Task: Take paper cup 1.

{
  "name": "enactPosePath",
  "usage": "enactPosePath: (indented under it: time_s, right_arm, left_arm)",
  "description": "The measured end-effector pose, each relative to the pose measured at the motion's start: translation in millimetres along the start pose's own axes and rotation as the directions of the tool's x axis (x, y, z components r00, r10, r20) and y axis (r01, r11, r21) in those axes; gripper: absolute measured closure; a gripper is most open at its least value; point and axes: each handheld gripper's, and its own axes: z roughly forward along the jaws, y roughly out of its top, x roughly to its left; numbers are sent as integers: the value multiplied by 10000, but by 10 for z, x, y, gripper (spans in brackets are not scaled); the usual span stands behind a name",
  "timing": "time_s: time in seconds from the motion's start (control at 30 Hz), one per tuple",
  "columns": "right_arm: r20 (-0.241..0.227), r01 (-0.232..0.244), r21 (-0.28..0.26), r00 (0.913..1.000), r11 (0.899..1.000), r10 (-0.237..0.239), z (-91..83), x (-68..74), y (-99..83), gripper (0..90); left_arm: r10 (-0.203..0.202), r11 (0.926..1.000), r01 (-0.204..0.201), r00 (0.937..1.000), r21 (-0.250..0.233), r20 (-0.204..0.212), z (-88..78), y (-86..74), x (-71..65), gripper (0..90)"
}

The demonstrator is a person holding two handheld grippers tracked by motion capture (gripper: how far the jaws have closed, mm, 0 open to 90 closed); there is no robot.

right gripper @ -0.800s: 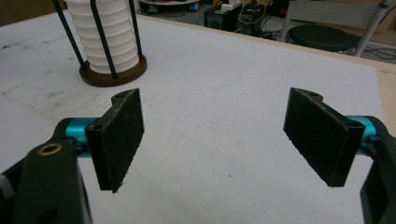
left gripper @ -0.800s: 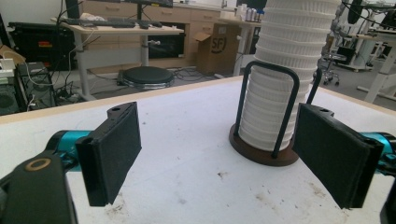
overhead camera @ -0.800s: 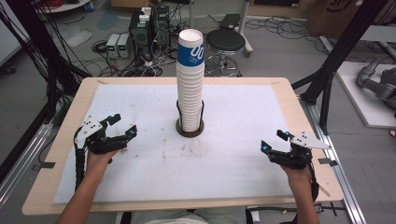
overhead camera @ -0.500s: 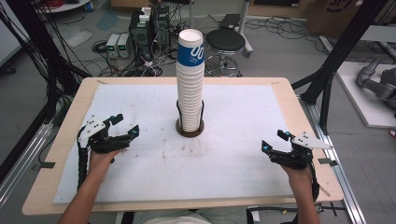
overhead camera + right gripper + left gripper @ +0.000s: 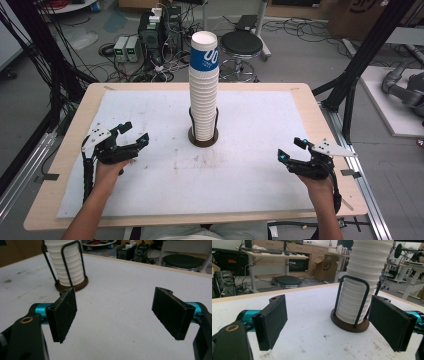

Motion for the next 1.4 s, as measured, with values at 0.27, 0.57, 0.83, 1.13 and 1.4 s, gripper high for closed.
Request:
enactPosePath:
  time_s: [0.27,0.57,0.83,1.13,1.4]
  right_arm:
    - [-1038,484,-444,9932,9978,-528,82,223,368,207]
    - [-1845,1131,-867,9745,9898,-1275,260,391,1016,207]
    - [-2264,1584,-1113,9572,9811,-1803,456,566,1534,207]
    - [-2454,1656,-1217,9503,9787,-1913,641,666,1875,208]
    - [-2736,1719,-1067,9418,9793,-1951,838,771,2224,207]
  left_arm:
    - [-101,9999,101,9999,42,-12,-6,5,-22,163]
    - [239,9994,-237,9997,247,-104,12,-5,-46,174]
    - [495,9982,-487,9986,356,-209,34,-70,-45,179]
    - [416,9979,-393,9981,518,-443,55,-158,15,183]
    - [422,9950,-386,9984,918,-378,116,-246,20,185]
